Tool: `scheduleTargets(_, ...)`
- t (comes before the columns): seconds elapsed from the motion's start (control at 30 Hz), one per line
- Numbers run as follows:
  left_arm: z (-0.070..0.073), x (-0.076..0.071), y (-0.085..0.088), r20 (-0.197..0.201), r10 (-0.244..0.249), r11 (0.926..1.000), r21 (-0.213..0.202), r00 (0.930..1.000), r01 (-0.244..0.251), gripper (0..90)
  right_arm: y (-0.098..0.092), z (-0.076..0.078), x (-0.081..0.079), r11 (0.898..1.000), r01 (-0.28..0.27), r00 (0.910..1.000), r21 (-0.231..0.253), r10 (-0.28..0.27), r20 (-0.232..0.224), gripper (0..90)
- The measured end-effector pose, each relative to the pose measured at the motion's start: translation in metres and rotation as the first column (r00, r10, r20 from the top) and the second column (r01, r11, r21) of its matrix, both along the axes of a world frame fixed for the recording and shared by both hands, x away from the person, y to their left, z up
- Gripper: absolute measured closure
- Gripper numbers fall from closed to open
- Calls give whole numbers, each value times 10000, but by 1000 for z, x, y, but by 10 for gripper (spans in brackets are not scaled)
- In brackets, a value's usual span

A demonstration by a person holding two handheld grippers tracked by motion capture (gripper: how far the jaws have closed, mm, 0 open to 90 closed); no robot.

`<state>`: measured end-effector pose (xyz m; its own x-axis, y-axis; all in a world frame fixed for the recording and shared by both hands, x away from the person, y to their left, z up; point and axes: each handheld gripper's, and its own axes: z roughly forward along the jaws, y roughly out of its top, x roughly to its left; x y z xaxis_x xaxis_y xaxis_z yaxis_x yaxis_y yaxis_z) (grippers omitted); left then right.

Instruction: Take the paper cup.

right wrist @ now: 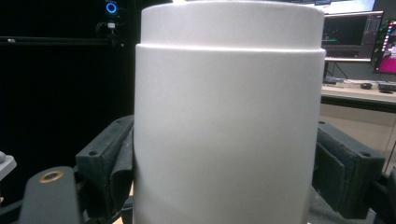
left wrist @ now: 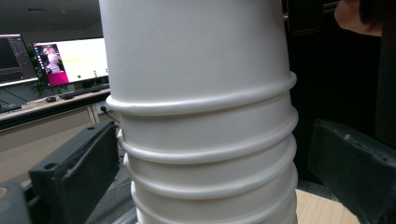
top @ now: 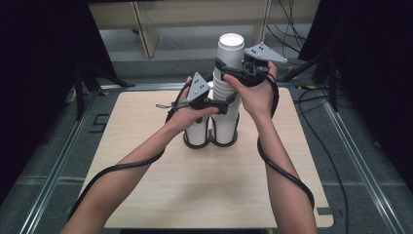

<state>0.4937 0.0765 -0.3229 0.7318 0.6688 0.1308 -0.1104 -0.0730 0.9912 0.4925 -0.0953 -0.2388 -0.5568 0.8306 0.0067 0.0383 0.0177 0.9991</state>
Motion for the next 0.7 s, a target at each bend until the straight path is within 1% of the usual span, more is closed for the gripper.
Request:
scheduleTargets(0.13, 1, 0, 1, -18, 10, 10000, 25, 10000, -9, 34, 1, 1, 0, 10000, -12, 9999, 75, 13, -102, 184)
scheduleTargets(0.2, 1, 0, 0, -24, 28, 10000, 27, 10000, -28, 38, 0, 1, 0, 10000, 14, 10000, 50, -14, 9, 187)
scheduleTargets(0.27, 1, 0, 0, -16, 30, 10000, 45, 10000, -30, 39, 0, 3, -1, 9998, 2, 9999, 215, -4, 102, 192)
scheduleTargets(0.37, 2, 0, 0, -39, 74, 10000, -17, 10000, -74, 43, 0, 7, -2, 9998, 44, 9997, 218, -49, 254, 193)
scheduleTargets(0.4, 2, 0, 0, -20, 105, 9999, 2, 9999, -105, 45, 0, 8, -3, 9998, 52, 9998, 204, -56, 199, 194)
scheduleTargets(0.43, 2, 0, -1, -20, 116, 9999, -13, 9999, -116, 47, 0, 10, -2, 9998, 71, 9995, 205, -77, 291, 195)
scheduleTargets(0.47, 3, 0, 0, -17, 121, 9999, 3, 9999, -121, 47, 1, 11, -3, 9995, 10, 9996, 327, -19, 270, 196)
scheduleTargets(0.5, 3, 0, 0, -21, 145, 9999, 21, 9999, -145, 50, 0, 12, -3, 9995, 46, 9995, 313, -56, 313, 197)
scheduleTargets(0.57, 4, 0, -1, -47, 181, 9998, -71, 9998, -182, 59, 0, 14, -4, 9994, 79, 9990, 326, -94, 442, 198)
scheduleTargets(0.63, 4, 0, 1, 11, 228, 9995, 201, 9997, -228, 64, -1, 14, -5, 9990, 125, 9985, 435, -148, 521, 200)
scheduleTargets(0.67, 4, 0, -1, -12, 189, 9998, -4, 9998, -189, 66, -1, 13, -6, 9989, 138, 9979, 457, -167, 625, 200)
scheduleTargets(0.7, 4, 0, -1, -12, 186, 9998, -13, 9998, -186, 65, -1, 12, -7, 9984, 157, 9976, 540, -193, 660, 201)
